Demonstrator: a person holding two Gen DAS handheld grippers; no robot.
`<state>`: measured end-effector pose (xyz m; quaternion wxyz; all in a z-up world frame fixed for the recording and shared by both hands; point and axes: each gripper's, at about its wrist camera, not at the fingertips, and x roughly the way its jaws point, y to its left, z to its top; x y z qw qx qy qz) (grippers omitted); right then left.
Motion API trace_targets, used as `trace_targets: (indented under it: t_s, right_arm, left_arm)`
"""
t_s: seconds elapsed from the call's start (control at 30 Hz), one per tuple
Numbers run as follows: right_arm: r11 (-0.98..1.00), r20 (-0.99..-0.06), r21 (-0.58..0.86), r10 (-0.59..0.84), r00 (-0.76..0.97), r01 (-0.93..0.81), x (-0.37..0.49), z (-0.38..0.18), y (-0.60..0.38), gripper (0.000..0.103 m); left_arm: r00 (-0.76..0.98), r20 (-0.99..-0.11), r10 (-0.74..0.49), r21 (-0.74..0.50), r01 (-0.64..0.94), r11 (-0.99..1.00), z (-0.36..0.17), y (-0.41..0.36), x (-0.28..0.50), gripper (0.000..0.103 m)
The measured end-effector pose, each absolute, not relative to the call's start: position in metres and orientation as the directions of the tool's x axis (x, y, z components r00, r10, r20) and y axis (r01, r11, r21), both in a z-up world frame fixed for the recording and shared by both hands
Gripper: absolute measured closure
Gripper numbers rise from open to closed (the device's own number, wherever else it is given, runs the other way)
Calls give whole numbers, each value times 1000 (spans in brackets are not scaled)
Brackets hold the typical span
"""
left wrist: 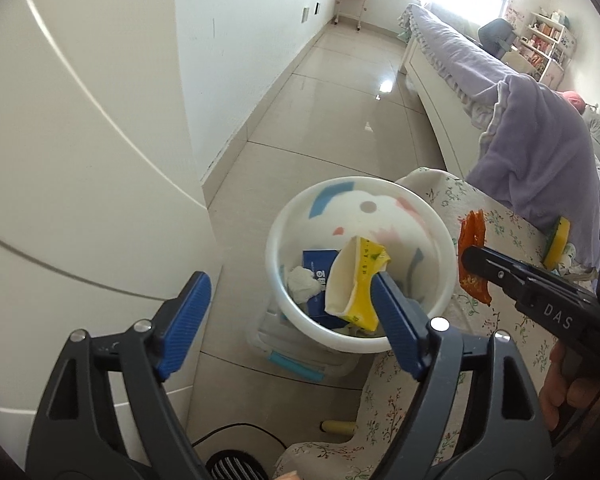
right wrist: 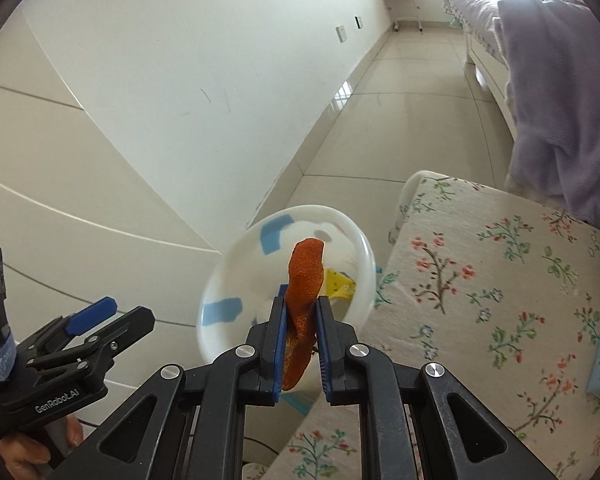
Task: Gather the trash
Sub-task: 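Carry the tissue and orange peel to the wastebasket and release both, then move both tools back over the table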
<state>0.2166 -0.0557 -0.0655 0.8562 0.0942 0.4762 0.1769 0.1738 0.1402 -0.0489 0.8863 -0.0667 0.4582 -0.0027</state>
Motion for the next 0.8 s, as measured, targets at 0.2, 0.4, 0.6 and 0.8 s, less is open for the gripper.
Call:
trace_targets:
  t_s: [0.2, 0.4, 0.6, 0.8]
  right_arm:
    - [908, -768, 334, 417, 486, -251, 220, -68, -47, 86]
    - [917, -751, 316, 398, 528, -242, 214, -58, -50, 35]
    - [929, -736, 285, 369, 568, -235, 205, -42, -63, 34]
    - [944, -742, 256, 329, 584, -207, 197, -33, -82, 34]
  left_arm:
    - [563, -825, -38, -104, -85, 991, -53, 150, 173, 20]
    - [545, -838, -22, -92, -102, 991, -56, 152, 172, 18]
    - [536, -844, -16, -91, -113, 990, -54, 151, 171, 16]
    - [530, -848, -23, -94, -108, 990, -54, 142, 171, 1]
